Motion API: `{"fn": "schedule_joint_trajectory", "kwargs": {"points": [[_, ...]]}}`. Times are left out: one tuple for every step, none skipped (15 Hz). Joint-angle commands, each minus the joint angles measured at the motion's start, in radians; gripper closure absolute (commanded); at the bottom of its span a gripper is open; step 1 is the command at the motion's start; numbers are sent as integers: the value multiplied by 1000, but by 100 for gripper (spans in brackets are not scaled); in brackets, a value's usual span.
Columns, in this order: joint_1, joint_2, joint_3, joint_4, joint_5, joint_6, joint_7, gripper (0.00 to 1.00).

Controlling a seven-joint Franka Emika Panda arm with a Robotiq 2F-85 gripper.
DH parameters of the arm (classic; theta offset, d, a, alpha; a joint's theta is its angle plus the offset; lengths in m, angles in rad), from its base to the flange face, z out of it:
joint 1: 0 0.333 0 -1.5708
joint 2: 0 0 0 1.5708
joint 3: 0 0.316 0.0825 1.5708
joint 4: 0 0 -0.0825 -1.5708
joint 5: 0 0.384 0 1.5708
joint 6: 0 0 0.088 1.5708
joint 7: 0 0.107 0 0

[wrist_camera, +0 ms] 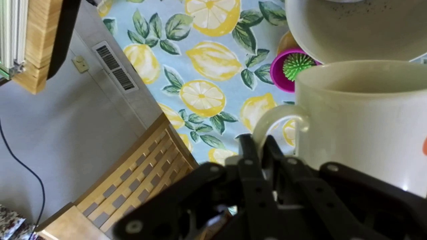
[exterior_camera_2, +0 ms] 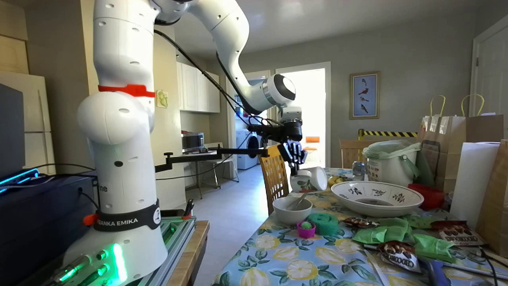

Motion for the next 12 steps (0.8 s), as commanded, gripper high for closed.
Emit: {"fn": "schedule_joint_trajectory", "kwargs": {"points": [[15, 7, 11, 36, -37, -47, 72, 97], [16, 7, 13, 38, -43, -53, 83, 97], [17, 7, 14, 37, -43, -51, 85, 97], [19, 8, 15, 40, -46, -56, 93, 97], [21, 11, 16, 43, -50, -62, 101, 97], [21, 11, 17, 45, -52, -67, 105, 97], [22, 13, 18, 48, -55, -75, 110, 97], [22, 14, 18, 49, -56, -78, 113, 97], [22, 15, 19, 50, -61, -84, 115, 97], [22, 17, 20, 53, -67, -90, 122, 97], [22, 18, 20, 55, -70, -92, 123, 97], [23, 20, 21, 56, -72, -95, 126, 97]]}}
